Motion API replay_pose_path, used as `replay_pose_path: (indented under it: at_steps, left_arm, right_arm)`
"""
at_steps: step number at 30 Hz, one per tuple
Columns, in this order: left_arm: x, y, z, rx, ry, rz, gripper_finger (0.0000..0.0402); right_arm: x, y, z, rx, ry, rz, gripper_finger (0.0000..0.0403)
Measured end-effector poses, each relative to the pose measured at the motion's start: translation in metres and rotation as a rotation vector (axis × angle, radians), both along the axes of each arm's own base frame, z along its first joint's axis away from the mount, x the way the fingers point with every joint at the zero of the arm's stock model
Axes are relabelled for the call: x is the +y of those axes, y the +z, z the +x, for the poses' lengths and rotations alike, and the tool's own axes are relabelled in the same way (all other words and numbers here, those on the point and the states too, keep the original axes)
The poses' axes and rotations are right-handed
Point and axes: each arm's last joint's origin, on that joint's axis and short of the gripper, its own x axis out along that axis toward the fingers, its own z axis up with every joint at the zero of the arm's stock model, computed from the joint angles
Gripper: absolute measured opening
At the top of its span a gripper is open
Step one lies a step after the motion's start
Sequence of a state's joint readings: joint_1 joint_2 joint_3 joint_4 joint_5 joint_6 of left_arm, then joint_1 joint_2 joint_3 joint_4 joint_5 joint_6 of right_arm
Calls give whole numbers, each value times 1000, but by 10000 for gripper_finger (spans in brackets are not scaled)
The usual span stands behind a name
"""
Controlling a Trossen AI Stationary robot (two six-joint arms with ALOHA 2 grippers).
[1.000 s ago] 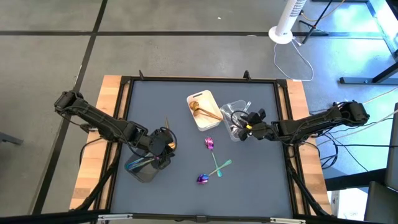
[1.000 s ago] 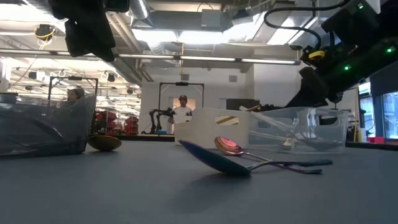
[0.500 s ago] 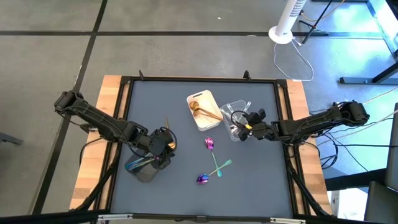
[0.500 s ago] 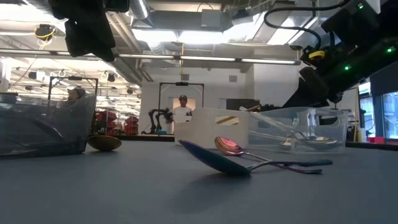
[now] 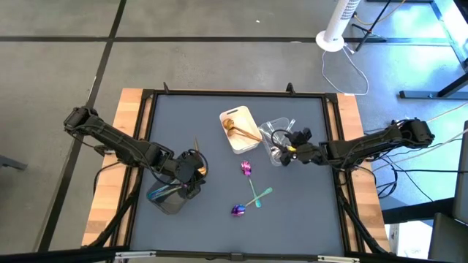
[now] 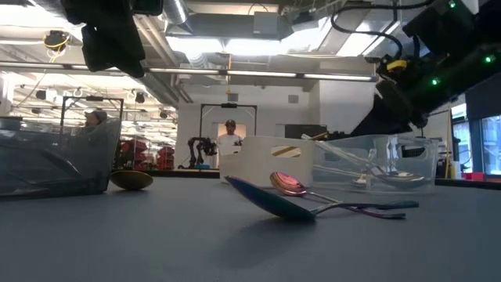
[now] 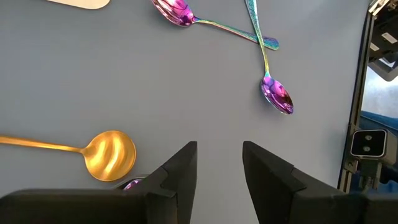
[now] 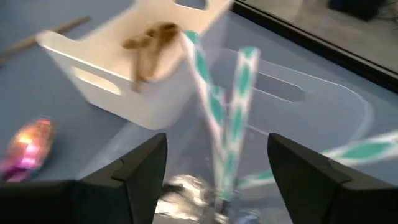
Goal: Sort silverware by color (type)
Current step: Put the iridescent spoon into the black bin
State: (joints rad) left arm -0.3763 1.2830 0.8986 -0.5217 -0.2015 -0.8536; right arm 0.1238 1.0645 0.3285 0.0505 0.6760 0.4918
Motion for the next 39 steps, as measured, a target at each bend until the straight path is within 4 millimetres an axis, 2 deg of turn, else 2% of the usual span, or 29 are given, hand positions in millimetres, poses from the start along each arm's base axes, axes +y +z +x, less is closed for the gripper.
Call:
replay_pose_path:
  at_steps: [5, 14, 20, 24, 27, 39]
  left_arm:
    - [0, 0, 0, 0, 0, 0, 123]
    - [0, 0, 0, 0, 0, 0, 123]
    - [0, 0, 0, 0, 0, 0, 123]
    - [0, 0, 0, 0, 0, 0, 123]
    - [0, 0, 0, 0, 1, 0, 123]
    - [0, 1, 0, -5, 2, -4, 123]
  right_arm:
    - [5, 23, 15, -42, 134, 46, 266]
    - [17, 85, 41, -170, 480, 83, 266]
    - [21, 107, 46, -227, 610, 102, 266]
    - [29, 107, 46, -226, 677, 136, 266]
    - [44, 102, 47, -202, 733, 156, 266]
    - [115, 49, 69, -76, 881, 130, 266]
